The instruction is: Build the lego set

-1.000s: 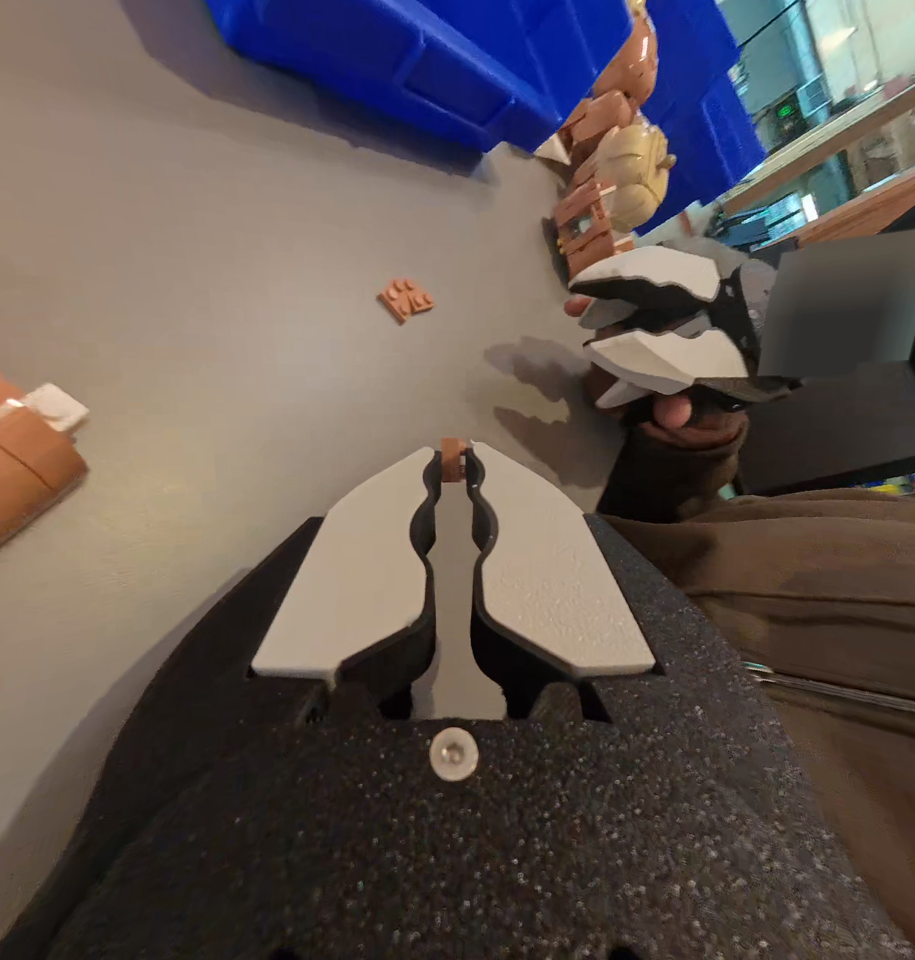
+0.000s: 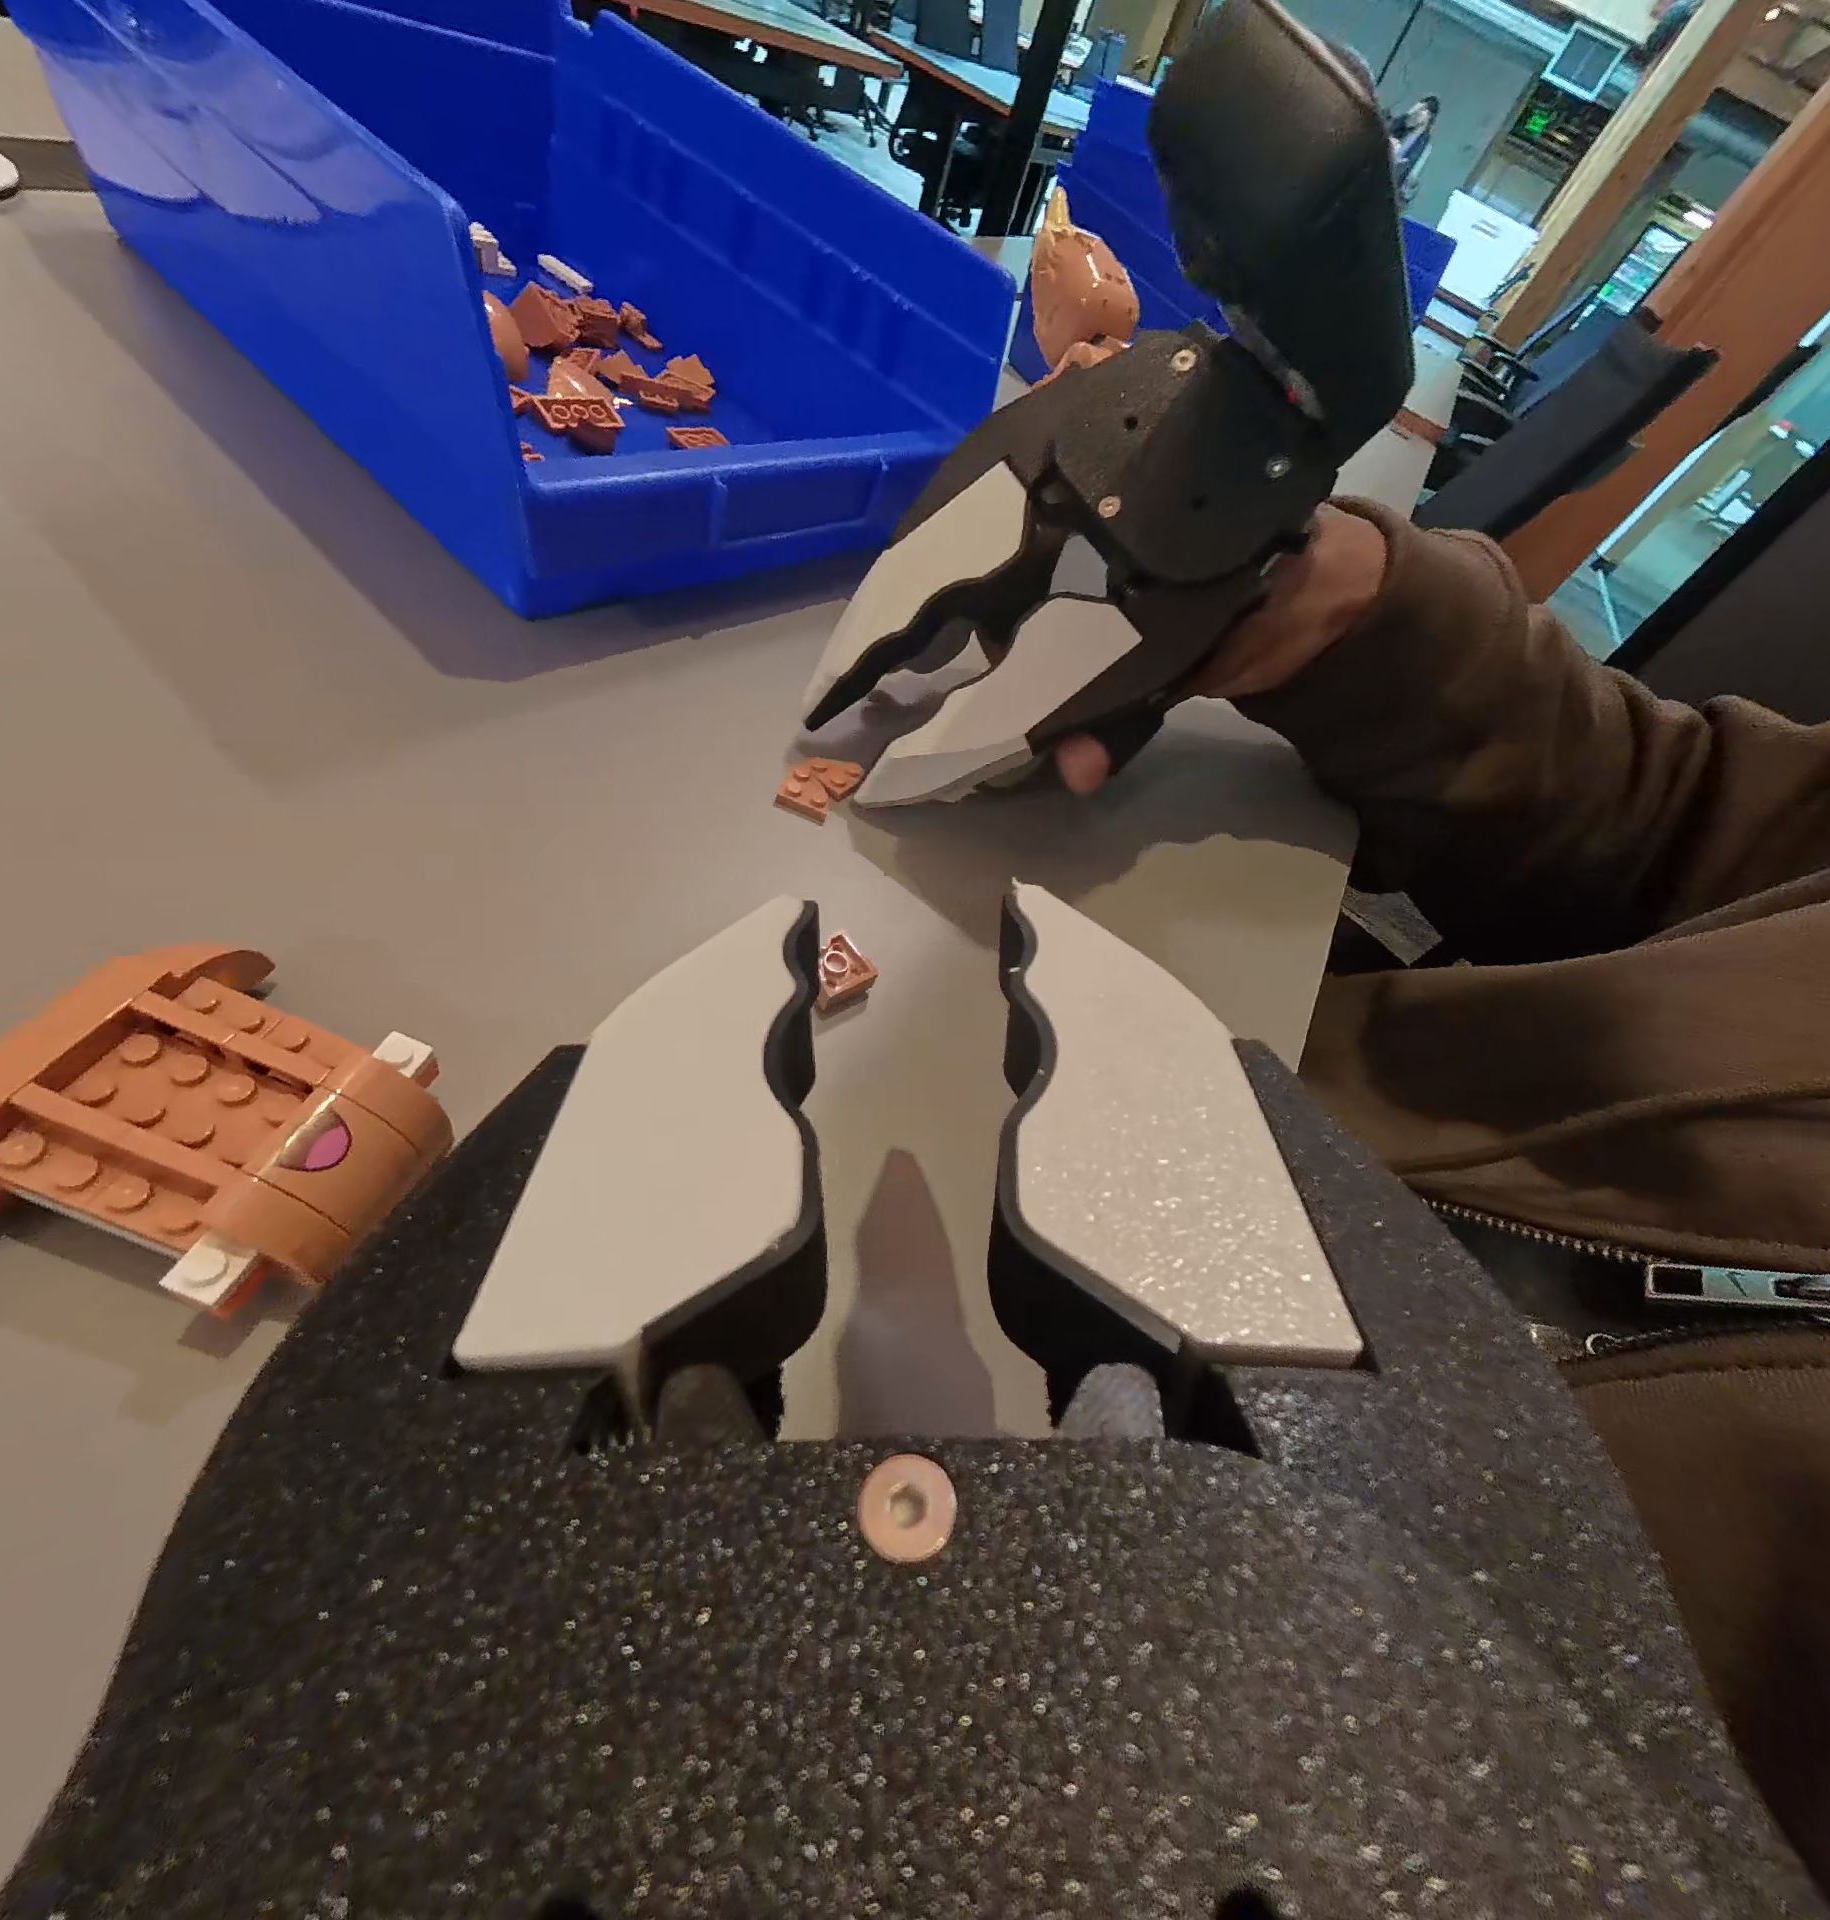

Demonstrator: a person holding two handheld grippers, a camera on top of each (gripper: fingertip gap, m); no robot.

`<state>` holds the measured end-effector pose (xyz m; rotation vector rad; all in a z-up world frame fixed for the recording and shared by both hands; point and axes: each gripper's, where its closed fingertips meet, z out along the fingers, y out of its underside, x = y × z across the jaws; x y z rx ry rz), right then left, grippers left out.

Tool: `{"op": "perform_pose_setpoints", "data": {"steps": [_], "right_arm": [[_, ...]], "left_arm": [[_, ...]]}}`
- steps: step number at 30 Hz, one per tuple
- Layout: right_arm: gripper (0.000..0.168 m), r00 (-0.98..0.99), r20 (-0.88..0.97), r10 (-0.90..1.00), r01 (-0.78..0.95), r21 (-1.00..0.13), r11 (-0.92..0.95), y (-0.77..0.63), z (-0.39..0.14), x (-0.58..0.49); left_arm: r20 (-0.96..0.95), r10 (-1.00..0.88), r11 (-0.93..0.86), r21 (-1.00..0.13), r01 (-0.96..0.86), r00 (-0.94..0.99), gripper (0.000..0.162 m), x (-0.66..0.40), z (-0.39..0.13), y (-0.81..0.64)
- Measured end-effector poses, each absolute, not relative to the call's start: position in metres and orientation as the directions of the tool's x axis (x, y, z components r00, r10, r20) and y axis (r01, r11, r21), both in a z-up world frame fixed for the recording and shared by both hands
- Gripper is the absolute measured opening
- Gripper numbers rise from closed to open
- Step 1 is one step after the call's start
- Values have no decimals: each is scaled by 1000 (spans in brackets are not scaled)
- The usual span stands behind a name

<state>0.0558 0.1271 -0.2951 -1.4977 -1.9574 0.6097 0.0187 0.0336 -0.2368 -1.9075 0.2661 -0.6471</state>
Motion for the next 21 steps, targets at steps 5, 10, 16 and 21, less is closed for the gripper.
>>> {"op": "perform_pose_setpoints", "data": {"steps": [5, 10, 16, 21], "right_arm": [[14, -169, 149, 974, 699, -678, 225, 126, -296, 51], [13, -129, 184, 974, 663, -715, 223, 126, -288, 52], [13, -106, 154, 982, 427, -885, 185, 84, -216, 46], [13, -128, 114, 985, 410, -898, 157, 55, -191, 39]], "left_arm": [[338, -492, -427, -897, 116, 803, 33, 21, -235, 39], [560, -490, -479, -813, 330, 667, 31, 21, -222, 48], [932, -361, -643, -214, 736, -44, 32, 17, -189, 63], [952, -296, -669, -144, 729, -84, 40, 36, -194, 66]]}}
